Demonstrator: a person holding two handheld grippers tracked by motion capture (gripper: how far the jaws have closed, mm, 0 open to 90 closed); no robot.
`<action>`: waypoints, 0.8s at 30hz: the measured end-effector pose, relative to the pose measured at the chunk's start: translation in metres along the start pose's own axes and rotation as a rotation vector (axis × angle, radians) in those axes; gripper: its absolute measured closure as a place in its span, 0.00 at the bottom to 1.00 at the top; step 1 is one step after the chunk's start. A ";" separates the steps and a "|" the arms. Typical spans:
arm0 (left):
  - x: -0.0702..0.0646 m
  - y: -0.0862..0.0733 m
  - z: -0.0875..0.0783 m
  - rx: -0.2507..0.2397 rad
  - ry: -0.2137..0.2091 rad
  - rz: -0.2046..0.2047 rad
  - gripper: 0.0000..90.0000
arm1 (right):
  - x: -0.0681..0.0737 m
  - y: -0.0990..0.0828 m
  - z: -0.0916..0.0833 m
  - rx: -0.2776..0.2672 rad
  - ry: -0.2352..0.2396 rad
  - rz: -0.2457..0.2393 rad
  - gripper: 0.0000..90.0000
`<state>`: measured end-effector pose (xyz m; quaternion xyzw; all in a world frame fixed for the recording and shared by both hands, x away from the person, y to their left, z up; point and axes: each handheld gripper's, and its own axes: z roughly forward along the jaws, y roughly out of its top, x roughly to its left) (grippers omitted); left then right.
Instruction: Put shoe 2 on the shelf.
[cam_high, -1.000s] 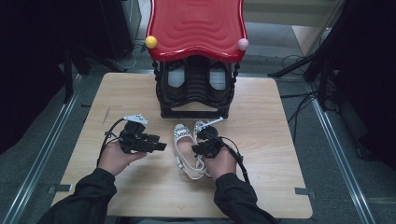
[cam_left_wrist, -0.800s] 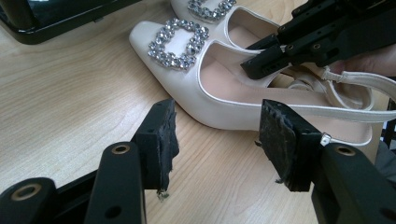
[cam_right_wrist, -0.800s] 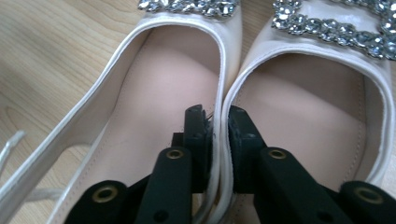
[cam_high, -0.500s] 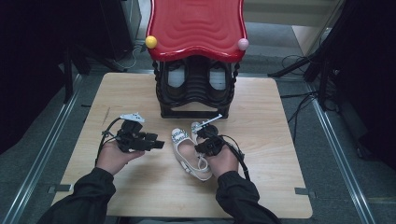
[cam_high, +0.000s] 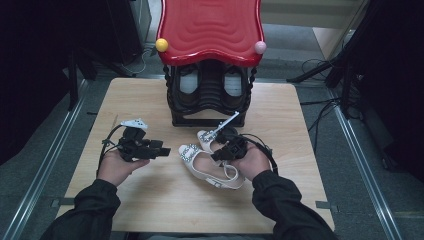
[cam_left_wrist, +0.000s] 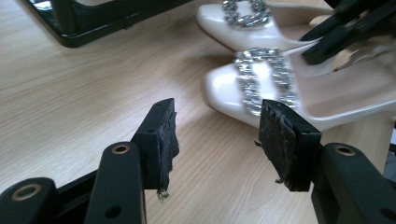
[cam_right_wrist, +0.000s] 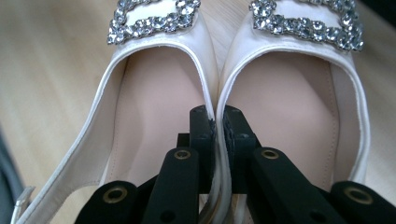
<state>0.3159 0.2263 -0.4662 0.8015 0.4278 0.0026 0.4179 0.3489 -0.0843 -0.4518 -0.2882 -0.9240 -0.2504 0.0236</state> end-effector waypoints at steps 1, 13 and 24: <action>0.002 -0.001 -0.001 -0.002 0.002 -0.004 0.52 | -0.001 0.002 -0.004 0.011 0.012 -0.031 0.96; 0.012 -0.005 -0.010 -0.020 0.024 -0.028 0.52 | -0.003 0.035 -0.057 0.011 0.108 -0.225 0.96; 0.015 -0.007 -0.014 -0.026 0.027 -0.035 0.52 | 0.011 0.075 -0.116 -0.056 0.138 -0.268 0.95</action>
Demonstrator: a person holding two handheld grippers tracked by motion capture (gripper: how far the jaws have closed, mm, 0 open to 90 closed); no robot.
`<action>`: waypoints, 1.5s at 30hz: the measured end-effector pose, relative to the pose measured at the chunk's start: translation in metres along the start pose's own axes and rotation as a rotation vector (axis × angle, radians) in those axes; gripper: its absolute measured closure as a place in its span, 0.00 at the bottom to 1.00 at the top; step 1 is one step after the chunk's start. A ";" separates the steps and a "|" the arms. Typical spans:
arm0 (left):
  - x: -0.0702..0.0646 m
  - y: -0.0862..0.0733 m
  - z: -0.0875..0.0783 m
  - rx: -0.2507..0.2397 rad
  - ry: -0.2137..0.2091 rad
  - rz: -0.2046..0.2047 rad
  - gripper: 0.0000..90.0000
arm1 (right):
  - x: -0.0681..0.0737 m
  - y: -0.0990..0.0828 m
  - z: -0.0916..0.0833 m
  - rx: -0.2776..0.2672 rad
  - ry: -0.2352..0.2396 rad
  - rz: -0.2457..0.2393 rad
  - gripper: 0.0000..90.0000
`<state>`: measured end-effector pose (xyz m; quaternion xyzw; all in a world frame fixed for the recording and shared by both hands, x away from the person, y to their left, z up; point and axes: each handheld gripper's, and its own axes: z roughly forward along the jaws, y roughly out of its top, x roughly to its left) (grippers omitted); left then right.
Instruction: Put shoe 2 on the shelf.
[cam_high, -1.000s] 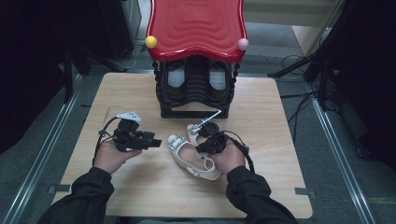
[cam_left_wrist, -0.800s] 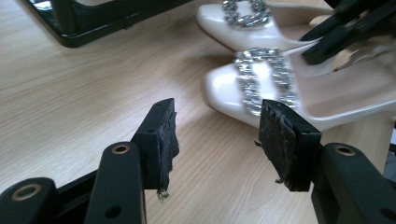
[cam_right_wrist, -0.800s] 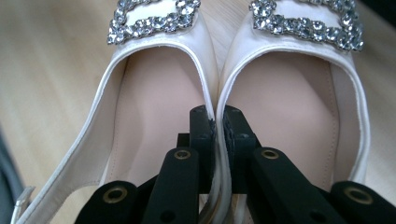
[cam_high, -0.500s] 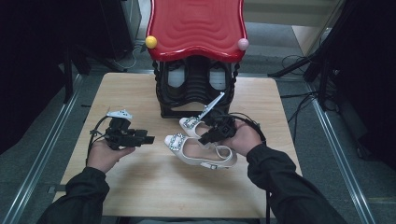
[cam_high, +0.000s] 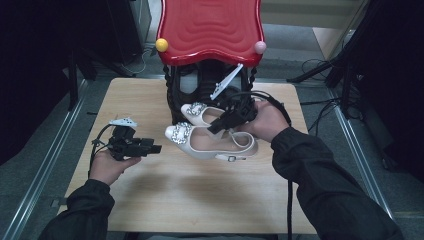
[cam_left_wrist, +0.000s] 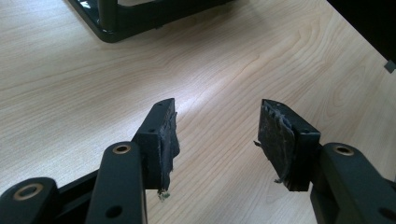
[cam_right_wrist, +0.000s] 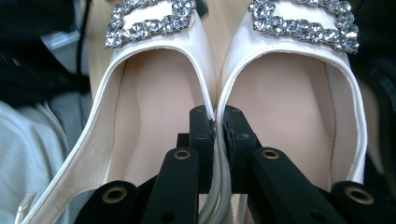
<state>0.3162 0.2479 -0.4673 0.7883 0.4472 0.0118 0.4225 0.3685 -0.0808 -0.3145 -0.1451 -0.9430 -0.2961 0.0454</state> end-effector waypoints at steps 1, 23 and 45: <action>0.000 0.000 0.000 0.000 0.000 0.000 0.53 | 0.001 0.003 -0.006 -0.025 -0.001 0.000 0.95; -0.002 0.001 0.005 0.008 -0.014 0.007 0.53 | 0.001 0.050 -0.105 -0.574 -0.068 0.227 0.96; -0.003 0.004 0.011 0.030 -0.046 0.030 0.52 | -0.077 0.100 -0.126 -0.871 -0.262 0.550 0.96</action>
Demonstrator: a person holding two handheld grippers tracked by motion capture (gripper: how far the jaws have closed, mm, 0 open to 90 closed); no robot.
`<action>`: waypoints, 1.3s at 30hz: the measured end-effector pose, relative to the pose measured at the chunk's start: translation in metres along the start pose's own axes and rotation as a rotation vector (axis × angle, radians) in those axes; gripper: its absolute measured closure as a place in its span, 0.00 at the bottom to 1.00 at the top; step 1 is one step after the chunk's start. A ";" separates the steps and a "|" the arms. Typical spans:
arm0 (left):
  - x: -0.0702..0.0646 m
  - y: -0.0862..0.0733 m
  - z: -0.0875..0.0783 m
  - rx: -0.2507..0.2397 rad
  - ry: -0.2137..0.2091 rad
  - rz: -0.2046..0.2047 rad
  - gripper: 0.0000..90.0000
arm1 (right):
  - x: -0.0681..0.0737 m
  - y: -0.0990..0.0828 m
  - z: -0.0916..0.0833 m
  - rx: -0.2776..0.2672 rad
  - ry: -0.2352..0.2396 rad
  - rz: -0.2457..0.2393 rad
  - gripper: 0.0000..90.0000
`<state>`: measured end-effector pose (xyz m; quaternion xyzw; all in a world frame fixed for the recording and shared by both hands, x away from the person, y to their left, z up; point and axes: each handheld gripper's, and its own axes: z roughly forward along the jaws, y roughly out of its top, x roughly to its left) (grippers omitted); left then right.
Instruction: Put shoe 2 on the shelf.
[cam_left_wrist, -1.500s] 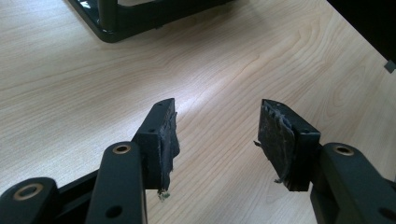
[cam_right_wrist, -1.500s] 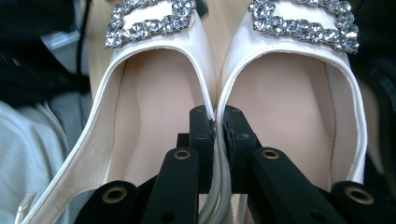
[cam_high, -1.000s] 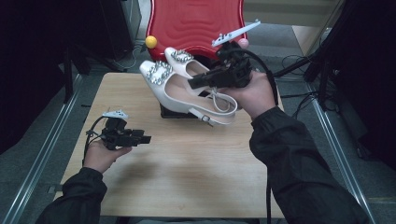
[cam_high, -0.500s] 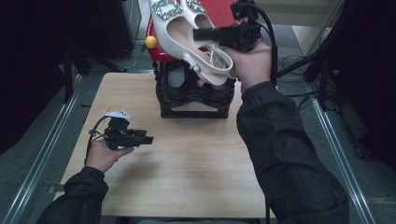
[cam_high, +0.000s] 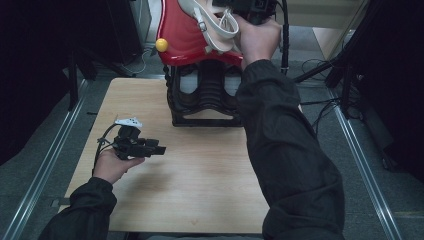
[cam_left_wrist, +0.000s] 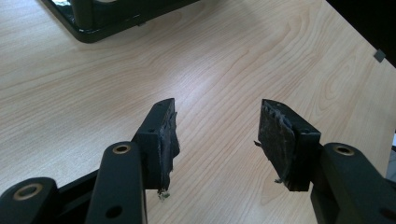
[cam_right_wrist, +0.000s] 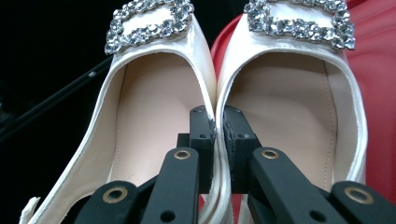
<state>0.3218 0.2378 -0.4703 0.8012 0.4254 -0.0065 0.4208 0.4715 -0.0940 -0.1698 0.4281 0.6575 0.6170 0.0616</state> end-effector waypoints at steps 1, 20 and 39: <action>0.000 0.000 0.000 0.001 0.000 0.002 0.52 | -0.002 0.001 0.002 -0.010 -0.009 0.020 0.96; -0.005 0.002 0.005 0.008 -0.044 0.028 0.53 | -0.025 0.007 0.039 -0.136 -0.244 0.109 0.95; -0.008 0.003 0.006 0.009 -0.053 0.040 0.53 | -0.005 0.004 0.060 -0.096 -0.369 0.066 0.92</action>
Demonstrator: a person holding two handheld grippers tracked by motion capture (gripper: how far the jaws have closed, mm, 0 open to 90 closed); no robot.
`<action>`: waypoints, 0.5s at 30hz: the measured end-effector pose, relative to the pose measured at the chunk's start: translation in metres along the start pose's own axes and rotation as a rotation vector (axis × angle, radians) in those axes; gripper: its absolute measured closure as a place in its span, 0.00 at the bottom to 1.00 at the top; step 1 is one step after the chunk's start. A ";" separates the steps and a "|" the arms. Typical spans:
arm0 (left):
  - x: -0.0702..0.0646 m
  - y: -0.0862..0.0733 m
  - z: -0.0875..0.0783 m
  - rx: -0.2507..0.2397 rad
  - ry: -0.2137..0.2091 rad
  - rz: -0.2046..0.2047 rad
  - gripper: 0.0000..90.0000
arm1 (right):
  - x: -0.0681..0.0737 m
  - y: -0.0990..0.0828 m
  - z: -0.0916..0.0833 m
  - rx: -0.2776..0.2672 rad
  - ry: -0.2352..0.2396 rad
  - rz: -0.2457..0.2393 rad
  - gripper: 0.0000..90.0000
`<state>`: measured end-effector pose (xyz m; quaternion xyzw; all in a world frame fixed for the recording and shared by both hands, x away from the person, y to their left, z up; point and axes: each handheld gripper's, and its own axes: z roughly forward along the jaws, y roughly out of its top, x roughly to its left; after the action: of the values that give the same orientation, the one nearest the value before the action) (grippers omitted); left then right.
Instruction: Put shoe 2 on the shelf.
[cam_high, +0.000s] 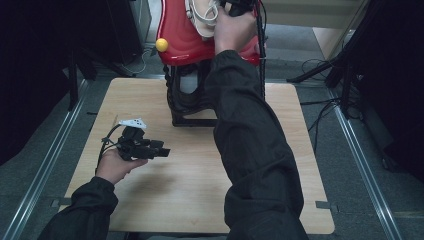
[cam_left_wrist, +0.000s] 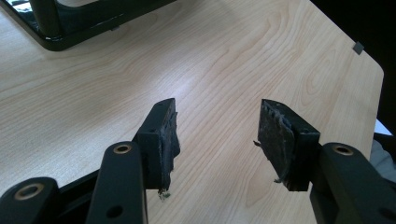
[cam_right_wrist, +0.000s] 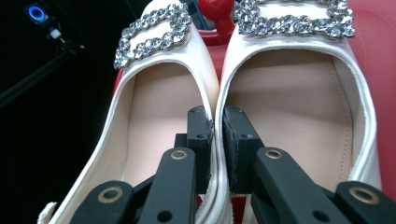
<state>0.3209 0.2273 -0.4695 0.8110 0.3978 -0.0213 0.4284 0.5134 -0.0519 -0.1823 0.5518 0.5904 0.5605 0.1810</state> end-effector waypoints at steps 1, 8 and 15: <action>0.000 0.000 0.000 0.000 0.000 0.000 0.53 | 0.001 -0.001 0.000 0.003 -0.006 -0.002 0.92; 0.001 0.000 0.000 0.000 0.006 0.001 0.53 | 0.004 -0.002 -0.001 -0.005 0.021 -0.011 0.93; 0.001 0.000 0.000 0.000 0.003 -0.002 0.53 | 0.006 -0.001 -0.003 0.008 0.033 -0.046 0.95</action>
<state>0.3217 0.2277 -0.4696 0.8106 0.3993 -0.0205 0.4277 0.5087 -0.0484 -0.1796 0.5295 0.6082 0.5628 0.1816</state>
